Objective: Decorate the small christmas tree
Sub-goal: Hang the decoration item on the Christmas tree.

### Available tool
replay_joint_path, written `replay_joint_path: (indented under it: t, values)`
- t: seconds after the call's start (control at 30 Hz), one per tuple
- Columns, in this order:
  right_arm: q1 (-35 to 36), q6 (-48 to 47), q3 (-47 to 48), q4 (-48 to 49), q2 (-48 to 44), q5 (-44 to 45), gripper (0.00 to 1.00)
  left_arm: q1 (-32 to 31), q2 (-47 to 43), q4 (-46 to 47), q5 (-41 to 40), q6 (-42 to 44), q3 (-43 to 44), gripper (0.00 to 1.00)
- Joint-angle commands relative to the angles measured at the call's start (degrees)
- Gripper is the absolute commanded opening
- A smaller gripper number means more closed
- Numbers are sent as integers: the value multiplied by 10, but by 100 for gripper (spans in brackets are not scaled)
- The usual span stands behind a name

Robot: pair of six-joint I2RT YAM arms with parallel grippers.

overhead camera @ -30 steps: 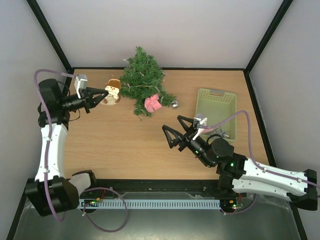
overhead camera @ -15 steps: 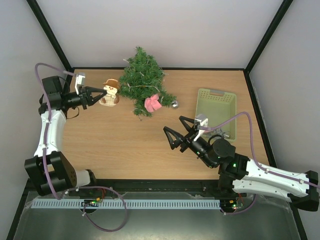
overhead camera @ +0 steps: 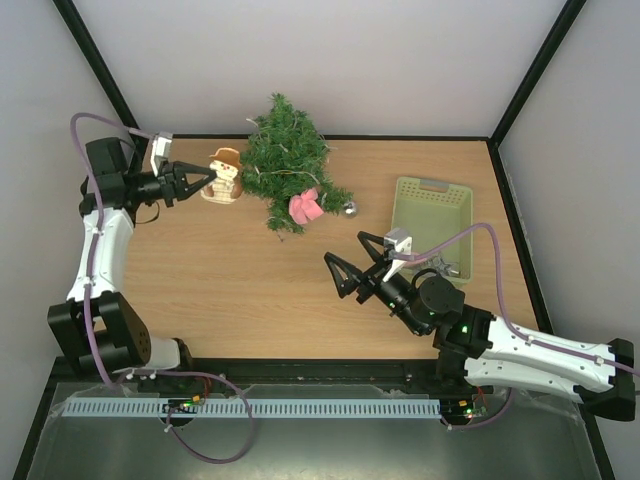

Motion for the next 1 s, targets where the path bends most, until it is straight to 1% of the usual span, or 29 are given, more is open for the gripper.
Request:
replay_joint_path:
  t: [0.0,0.1,0.23,0.53,0.73,0.87,0.97]
  values:
    - [4,-8,13,16,3,12,98,-6,29,28,40,-26,8,2]
    - [4,-8,11,12,1,17,98,-8,34,33,33,-29,-4,3]
    - [4,-10,12,9,-3,22,98,-7,41,62,24,-54,-26,2]
    - [4,-9,13,0,-6,17,98,3,38,34,-5,-44,-43,3]
    - [4,-12,30,-22,-4,10,98,2,44,-98,-53,64,-34,3]
    - [3,-9,32,-25,-4,10,98,-8,64,-206,-114,145,-3,2]
    - [3,-4,33,-26,-4,8,98,-21,73,-243,-147,169,17,2]
